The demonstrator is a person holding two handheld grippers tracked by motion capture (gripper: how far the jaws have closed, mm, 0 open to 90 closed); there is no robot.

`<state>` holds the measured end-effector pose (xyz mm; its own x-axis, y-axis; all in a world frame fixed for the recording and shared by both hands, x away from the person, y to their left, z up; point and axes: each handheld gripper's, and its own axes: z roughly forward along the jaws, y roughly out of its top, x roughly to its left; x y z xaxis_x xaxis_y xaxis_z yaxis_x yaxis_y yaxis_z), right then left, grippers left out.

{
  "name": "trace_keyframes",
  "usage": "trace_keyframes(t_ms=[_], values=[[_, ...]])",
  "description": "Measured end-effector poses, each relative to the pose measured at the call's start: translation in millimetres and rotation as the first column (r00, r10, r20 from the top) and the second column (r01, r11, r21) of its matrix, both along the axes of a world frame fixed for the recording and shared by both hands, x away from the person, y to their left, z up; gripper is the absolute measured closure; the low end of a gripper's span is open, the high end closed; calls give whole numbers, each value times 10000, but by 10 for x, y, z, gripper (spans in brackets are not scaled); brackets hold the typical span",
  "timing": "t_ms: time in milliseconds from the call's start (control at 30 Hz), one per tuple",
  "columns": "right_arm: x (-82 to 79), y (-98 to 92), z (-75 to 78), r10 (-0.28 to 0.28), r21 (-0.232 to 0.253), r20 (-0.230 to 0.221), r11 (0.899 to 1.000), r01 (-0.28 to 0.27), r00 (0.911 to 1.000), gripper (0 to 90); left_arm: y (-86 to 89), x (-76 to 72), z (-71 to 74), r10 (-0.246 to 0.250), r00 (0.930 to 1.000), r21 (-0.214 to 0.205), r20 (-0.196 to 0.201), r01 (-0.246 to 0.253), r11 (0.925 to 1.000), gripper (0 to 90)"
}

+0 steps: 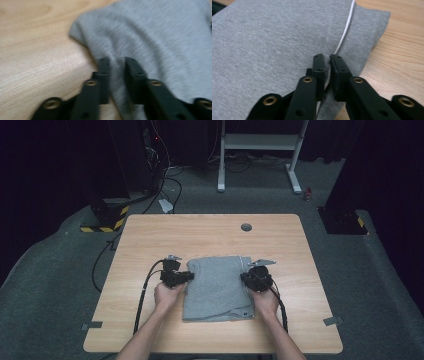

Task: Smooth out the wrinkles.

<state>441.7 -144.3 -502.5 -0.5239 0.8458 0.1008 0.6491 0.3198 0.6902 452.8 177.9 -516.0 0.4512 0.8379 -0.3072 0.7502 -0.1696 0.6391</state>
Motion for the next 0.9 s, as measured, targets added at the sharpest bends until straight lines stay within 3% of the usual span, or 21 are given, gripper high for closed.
trace_keyframes(t_ms=[67,167,200,267,367,467,600,700,800,900], values=[[-2,15,-2,103,-130,96,9999,-102,9999,852,-18,-12,7,-116,9999,174,-48,116,9998,883],[-46,-12,17,207,-412,201,9990,-199,9996,860,-3,-122,60,-450,9990,961,-30,451,9943,897],[-81,-47,33,285,-461,248,9986,-273,9993,859,24,-186,74,-522,9986,1042,-20,521,9932,898],[-178,-126,64,444,-467,271,9980,-431,9986,854,119,-304,112,-572,9984,892,29,567,9944,897],[-266,-162,78,818,-316,105,9962,-815,9966,788,195,-375,203,-377,9982,634,456,348,9974,870],[-253,-107,146,759,-225,546,9969,-748,9956,741,223,-270,244,38,9983,365,590,-59,9993,732],[-105,-39,267,308,52,1007,9995,-315,9944,740,194,-56,204,526,9971,670,543,-562,9962,654],[55,18,286,15,105,930,9999,-25,9957,738,141,77,143,630,9970,870,451,-667,9940,606],[187,84,253,-158,-36,699,9999,161,9974,717,134,160,77,943,9947,285,404,-955,9950,580],[267,124,195,-297,-146,560,9994,306,9980,692,88,212,29,774,9966,340,285,-784,9963,540]])
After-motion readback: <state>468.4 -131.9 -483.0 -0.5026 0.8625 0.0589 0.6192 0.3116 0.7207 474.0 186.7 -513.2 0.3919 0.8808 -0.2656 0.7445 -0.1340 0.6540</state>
